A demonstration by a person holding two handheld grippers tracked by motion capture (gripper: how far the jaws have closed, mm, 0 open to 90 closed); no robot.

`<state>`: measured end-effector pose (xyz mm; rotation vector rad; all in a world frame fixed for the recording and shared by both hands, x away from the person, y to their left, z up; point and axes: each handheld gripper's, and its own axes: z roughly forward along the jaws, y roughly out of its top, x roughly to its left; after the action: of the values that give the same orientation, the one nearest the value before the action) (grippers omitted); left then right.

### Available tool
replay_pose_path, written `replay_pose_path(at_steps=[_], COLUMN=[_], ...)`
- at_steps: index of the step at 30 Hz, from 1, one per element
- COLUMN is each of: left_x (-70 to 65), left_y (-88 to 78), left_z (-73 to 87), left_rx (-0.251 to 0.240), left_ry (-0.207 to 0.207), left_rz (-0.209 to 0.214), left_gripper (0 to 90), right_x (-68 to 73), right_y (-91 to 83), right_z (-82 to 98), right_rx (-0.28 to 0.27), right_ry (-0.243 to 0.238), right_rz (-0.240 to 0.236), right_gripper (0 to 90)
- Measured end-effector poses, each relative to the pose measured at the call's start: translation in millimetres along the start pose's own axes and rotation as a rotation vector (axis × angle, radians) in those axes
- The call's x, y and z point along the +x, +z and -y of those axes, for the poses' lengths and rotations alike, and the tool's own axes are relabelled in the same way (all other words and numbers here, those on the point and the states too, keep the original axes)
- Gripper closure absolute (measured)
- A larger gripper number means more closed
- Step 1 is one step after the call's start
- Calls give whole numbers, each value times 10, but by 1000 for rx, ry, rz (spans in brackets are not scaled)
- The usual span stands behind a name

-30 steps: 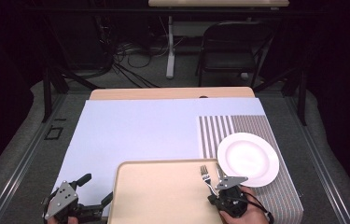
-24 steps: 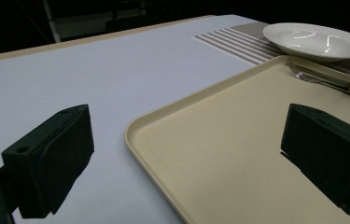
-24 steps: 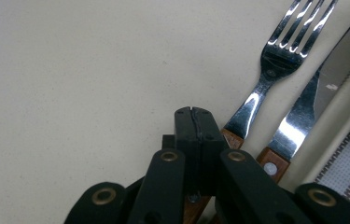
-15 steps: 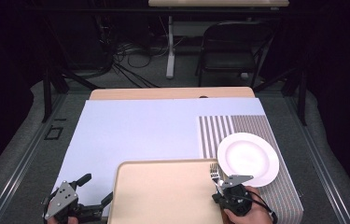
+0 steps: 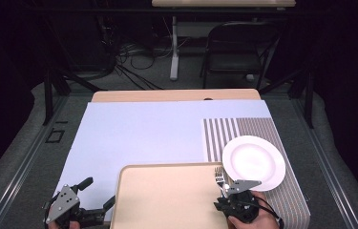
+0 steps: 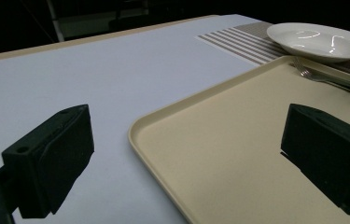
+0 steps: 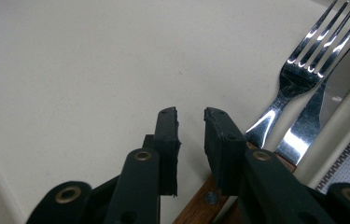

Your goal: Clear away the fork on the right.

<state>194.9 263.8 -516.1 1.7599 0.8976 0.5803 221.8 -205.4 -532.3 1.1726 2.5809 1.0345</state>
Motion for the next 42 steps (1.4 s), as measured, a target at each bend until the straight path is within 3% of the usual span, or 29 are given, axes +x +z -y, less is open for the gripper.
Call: replay_pose_path(at_steps=[10, 13, 14, 15, 17, 24, 28, 34, 37, 42], left_x=[-7, -13, -18, -23, -34, -74, -106, -134, -144, -135], left_y=[-40, -57, -63, -68, -84, -132, -185, -264, -290, -288], left_z=[18, 27, 28, 31, 31, 58, 68, 114, 122, 118], left_rx=[0, 1, 0, -4, -1, 0, -3, -5, -5, -8], left_ry=[-11, -13, -13, -16, -13, -14, -9, -21, -19, -18], left_rz=[-16, -20, -21, -20, -22, -14, -16, -10, -10, -6], left_gripper=[29, 29, 29, 29, 29, 29, 29, 29, 29, 29], right_x=[56, 64, 72, 73, 72, 82, 115, 162, 190, 191], right_y=[-53, -71, -63, -85, -97, -179, -229, -270, -292, -336], right_z=[2, 2, 8, 4, 10, 40, 71, 109, 132, 133], right_rx=[-66, -71, -97, -83, -107, -134, -153, -173, -163, -200], right_ry=[-77, -83, -79, -90, -107, -94, -128, -120, -131, -138], right_rz=[50, 48, 46, 50, 48, 37, 60, 51, 62, 84], right_gripper=[564, 555, 543, 535, 524, 500, 546, 544, 506, 409])
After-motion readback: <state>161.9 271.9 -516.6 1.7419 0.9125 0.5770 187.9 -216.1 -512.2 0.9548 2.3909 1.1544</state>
